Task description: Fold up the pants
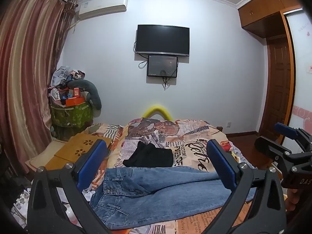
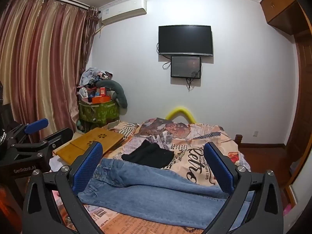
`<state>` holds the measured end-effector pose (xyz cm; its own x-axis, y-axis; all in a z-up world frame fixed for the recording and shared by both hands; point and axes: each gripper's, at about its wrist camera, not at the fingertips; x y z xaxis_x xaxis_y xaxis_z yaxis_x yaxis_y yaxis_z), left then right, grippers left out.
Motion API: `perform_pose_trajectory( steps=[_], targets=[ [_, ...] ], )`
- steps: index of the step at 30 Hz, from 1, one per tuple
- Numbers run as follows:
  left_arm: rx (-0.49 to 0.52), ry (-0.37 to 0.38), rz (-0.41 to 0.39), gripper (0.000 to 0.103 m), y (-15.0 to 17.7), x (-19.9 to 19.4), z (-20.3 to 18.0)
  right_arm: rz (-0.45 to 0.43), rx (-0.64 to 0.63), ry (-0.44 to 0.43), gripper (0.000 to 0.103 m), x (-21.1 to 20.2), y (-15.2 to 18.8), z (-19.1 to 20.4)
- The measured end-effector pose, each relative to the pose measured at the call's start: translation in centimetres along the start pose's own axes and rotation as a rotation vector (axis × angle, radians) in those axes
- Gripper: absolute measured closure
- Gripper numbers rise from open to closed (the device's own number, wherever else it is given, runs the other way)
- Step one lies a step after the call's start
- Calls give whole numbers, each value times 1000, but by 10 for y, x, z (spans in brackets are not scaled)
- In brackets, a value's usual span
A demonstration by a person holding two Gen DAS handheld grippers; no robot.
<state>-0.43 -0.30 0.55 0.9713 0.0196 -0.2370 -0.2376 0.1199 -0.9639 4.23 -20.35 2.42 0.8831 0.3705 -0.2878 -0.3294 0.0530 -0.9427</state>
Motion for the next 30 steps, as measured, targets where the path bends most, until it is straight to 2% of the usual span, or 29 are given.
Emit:
perform_pose_trajectory(
  steps=[30],
  targets=[
    [-7,12,3,0,0,1,0,1,4,7,0,3,5,-13]
  ],
)
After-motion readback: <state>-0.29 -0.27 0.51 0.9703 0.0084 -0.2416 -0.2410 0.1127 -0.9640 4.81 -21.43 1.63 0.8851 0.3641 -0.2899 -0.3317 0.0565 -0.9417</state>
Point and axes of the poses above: each gripper's, at about its wrist camera, not at the fingertips, and x roughly the way its jaws point, z to its left, y to its underside, and after that the axes turned 10 degrees about x, right-handed
